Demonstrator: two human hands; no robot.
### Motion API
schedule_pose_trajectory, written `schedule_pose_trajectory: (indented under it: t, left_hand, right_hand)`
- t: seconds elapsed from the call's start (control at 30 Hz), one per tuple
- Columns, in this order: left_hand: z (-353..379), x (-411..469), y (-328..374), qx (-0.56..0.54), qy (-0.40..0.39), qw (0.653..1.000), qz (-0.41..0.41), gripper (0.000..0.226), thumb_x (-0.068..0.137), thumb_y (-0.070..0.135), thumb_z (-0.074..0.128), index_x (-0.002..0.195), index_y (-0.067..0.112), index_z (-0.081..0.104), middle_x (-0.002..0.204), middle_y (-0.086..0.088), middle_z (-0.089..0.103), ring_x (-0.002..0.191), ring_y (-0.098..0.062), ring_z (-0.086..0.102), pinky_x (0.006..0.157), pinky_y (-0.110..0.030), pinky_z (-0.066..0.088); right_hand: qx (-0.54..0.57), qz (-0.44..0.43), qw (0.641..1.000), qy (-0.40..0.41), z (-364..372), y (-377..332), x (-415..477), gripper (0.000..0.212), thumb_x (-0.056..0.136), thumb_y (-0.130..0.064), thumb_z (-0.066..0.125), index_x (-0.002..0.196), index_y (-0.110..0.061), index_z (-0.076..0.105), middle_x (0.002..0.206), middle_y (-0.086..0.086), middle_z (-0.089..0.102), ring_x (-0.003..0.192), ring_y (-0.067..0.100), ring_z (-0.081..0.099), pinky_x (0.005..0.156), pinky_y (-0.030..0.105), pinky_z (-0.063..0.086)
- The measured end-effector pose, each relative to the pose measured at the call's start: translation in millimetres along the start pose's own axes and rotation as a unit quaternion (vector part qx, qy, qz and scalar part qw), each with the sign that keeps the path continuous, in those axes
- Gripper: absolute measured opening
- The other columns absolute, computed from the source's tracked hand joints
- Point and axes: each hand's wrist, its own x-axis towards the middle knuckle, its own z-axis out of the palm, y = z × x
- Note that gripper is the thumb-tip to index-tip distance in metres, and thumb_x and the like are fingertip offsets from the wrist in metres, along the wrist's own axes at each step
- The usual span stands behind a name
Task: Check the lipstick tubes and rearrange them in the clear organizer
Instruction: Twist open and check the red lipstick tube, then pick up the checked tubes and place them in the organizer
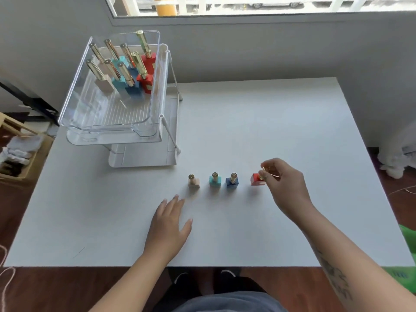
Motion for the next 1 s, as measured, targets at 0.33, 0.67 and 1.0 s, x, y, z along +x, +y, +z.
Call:
schedule_pose_trajectory:
  t: [0.33,0.67,1.0]
  left_hand:
    - [10,-2,-12,0.059,0.006,0.998,0.009,0.058,0.091,0.045,0.054,0.144,0.025,0.041,0.158,0.004,0.030,0.146,-0.023,0.023,0.114,-0.039,0.025]
    - [-22,11,-1,-0.086,0.069,0.994,0.003,0.048,0.089,0.030,0.065,0.133,0.017,0.053,0.132,0.004,0.057,0.123,-0.016,0.052,0.100,-0.029,0.040]
    - [-44,44,24,-0.178,0.113,0.976,0.045,0.038,0.090,0.030,0.065,0.125,0.021,0.057,0.122,0.008,0.060,0.114,-0.011,0.055,0.093,-0.026,0.045]
  right_hand:
    - [-0.048,0.001,0.999,0.001,10,9,-2,0.014,0.092,-0.014,0.060,0.096,-0.028,0.059,0.088,-0.022,0.064,0.084,-0.022,0.058,0.068,0.001,0.042]
    - [-0.150,-0.103,0.981,0.068,13,-20,-15,0.026,0.087,-0.014,0.067,0.113,-0.017,0.060,0.106,-0.011,0.052,0.108,0.018,0.048,0.083,0.009,0.029]
    - [-0.117,-0.104,0.987,-0.030,82,-41,-25,0.016,0.091,-0.020,0.061,0.107,-0.021,0.062,0.077,-0.014,0.051,0.072,0.000,0.052,0.062,0.011,0.037]
